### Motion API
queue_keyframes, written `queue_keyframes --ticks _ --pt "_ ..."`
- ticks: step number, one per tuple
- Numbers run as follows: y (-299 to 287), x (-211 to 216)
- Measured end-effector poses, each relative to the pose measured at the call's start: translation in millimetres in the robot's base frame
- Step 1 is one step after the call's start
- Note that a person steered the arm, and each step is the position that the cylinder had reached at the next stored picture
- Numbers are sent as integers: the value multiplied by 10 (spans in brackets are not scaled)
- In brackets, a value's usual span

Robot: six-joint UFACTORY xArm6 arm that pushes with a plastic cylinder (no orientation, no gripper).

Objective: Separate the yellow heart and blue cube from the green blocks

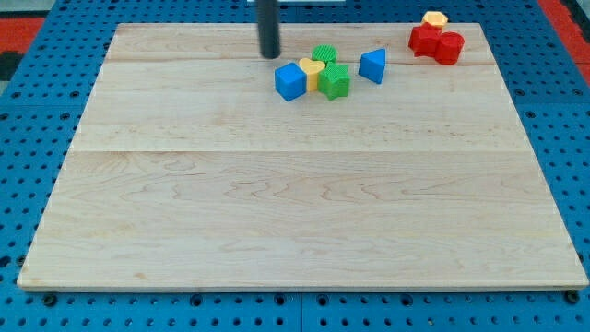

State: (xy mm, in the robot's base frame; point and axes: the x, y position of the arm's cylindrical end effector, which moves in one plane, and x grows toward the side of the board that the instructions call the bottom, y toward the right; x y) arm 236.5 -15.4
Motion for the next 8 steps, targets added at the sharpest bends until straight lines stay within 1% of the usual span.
queue_keyframes --ticks 1,4,7,8 --pt "513 -242" --pt "543 340" --pt "523 1179" --pt "434 1301"
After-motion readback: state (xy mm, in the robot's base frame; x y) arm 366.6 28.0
